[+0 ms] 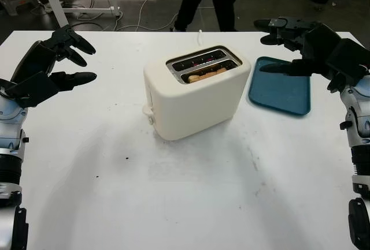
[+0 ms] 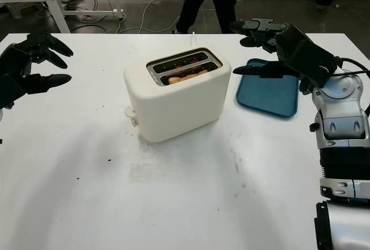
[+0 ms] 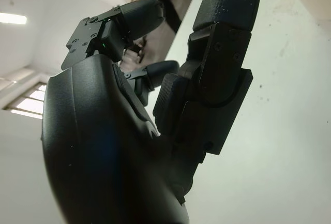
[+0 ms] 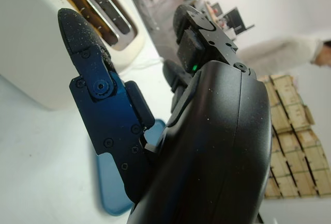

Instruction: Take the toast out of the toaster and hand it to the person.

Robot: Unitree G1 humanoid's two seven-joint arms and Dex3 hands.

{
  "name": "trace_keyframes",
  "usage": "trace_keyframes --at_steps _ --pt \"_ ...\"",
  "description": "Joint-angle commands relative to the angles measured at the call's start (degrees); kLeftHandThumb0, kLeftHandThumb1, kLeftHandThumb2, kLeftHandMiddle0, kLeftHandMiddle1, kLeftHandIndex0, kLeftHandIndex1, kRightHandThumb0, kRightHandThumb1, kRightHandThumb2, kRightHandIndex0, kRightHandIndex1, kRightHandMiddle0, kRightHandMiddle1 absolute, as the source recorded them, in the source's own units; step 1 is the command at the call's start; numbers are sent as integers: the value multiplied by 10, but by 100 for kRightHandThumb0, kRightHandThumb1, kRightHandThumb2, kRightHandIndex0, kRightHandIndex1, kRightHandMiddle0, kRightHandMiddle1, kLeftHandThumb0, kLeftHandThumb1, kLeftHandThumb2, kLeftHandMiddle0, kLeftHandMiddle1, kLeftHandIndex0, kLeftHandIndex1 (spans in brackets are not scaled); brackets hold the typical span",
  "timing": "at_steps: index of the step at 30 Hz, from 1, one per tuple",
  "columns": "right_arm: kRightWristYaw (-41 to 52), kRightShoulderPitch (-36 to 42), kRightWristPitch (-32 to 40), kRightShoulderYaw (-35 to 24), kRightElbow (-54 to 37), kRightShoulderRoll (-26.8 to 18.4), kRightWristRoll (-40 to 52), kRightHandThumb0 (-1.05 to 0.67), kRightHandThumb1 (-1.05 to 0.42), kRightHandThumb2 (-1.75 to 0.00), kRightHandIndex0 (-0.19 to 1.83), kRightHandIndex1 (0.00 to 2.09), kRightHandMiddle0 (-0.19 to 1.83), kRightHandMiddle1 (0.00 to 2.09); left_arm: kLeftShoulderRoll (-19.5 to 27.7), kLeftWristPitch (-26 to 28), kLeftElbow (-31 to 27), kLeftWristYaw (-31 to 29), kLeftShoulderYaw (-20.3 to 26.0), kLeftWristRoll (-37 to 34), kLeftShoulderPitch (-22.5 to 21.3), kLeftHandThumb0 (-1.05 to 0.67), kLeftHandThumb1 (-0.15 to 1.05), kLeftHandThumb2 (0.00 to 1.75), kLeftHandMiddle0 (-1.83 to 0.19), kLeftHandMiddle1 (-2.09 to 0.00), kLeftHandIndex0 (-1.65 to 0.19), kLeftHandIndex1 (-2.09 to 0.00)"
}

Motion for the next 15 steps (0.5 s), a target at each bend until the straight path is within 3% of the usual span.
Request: trace_keyframes --at_steps 1,15 --pt "-2 1 2 -3 -6 2 4 -66 -71 0 0 82 45 0 3 0 -6 2 2 0 2 -105 92 12 -23 -152 -19 -143" --pt "-3 1 -4 -2 -6 0 0 -66 -72 0 1 83 45 0 3 6 -10 0 3 -4 3 -105 92 11 -22 -152 -19 -143"
